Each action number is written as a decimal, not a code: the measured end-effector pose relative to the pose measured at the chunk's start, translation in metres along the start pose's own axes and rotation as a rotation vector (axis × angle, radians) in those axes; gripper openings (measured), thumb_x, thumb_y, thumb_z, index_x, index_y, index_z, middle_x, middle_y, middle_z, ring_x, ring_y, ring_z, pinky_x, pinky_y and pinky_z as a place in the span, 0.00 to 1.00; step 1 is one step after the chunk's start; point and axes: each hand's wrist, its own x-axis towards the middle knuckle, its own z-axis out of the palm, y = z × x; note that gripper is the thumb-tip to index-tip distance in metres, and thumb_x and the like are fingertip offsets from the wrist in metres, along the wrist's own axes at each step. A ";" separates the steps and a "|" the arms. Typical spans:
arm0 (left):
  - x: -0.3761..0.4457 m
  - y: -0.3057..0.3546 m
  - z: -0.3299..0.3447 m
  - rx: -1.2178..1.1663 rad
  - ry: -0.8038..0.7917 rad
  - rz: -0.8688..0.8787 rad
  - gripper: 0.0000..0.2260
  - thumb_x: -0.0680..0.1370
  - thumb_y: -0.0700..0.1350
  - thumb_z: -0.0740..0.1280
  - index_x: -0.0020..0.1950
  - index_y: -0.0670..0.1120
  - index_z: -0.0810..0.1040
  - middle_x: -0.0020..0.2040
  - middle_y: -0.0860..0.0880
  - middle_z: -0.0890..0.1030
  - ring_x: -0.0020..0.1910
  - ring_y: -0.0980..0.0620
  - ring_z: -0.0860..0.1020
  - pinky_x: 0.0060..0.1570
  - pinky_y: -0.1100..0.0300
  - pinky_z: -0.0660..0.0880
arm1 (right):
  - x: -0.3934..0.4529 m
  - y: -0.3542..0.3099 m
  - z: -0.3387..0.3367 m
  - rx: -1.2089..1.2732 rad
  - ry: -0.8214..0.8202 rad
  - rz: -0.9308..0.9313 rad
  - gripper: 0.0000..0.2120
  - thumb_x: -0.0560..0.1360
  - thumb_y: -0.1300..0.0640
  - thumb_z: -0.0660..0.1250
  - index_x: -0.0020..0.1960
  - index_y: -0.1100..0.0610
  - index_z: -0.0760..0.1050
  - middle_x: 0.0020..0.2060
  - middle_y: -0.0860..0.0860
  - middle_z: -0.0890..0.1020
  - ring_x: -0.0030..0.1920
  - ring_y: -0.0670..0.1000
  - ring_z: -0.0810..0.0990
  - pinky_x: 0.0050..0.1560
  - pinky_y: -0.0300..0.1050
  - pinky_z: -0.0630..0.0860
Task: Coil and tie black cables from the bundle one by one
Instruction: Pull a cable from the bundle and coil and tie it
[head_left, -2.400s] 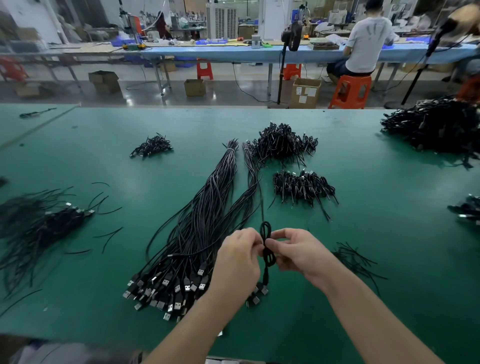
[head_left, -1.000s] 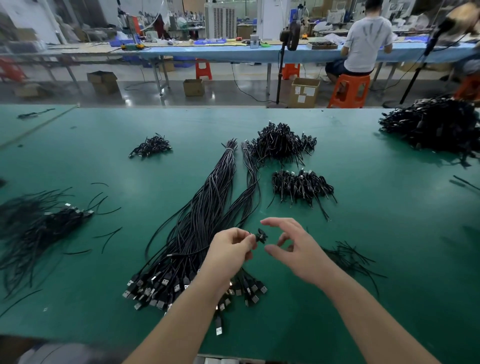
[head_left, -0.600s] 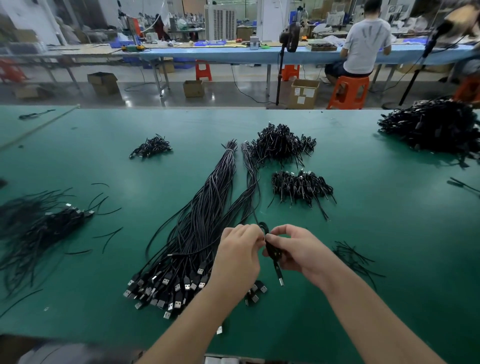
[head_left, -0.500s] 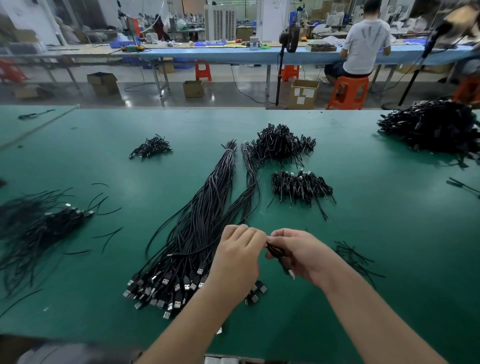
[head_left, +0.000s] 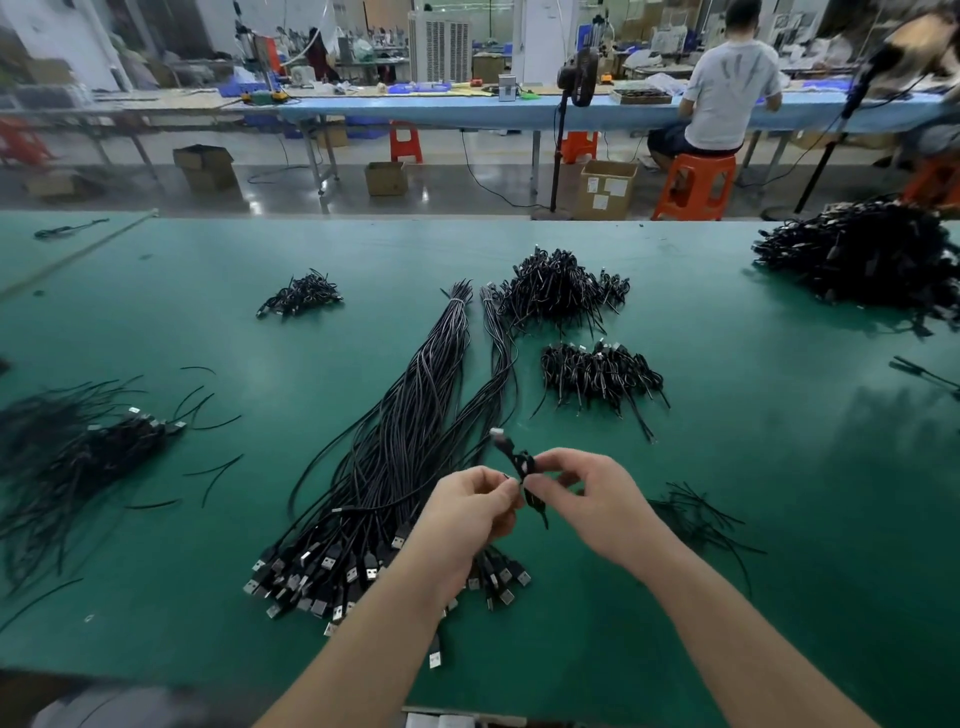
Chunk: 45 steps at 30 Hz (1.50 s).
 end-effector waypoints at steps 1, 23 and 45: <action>0.000 0.000 0.000 0.093 0.026 0.057 0.07 0.81 0.39 0.67 0.43 0.43 0.79 0.36 0.49 0.80 0.33 0.54 0.74 0.41 0.59 0.74 | 0.000 -0.001 0.001 0.035 -0.020 0.028 0.05 0.78 0.51 0.70 0.52 0.50 0.81 0.40 0.43 0.84 0.39 0.43 0.80 0.44 0.38 0.78; 0.000 0.004 -0.003 0.207 0.070 0.138 0.07 0.81 0.41 0.68 0.43 0.45 0.80 0.35 0.51 0.80 0.32 0.56 0.73 0.38 0.60 0.72 | 0.004 -0.008 -0.003 0.146 -0.069 0.010 0.05 0.78 0.56 0.70 0.51 0.47 0.83 0.39 0.43 0.83 0.33 0.39 0.77 0.33 0.34 0.74; -0.003 0.005 -0.002 0.193 0.056 0.193 0.05 0.82 0.39 0.66 0.48 0.41 0.78 0.29 0.55 0.80 0.32 0.57 0.76 0.38 0.63 0.73 | -0.002 0.000 -0.002 0.432 -0.232 0.119 0.10 0.79 0.66 0.66 0.60 0.59 0.77 0.44 0.54 0.86 0.41 0.50 0.83 0.42 0.42 0.79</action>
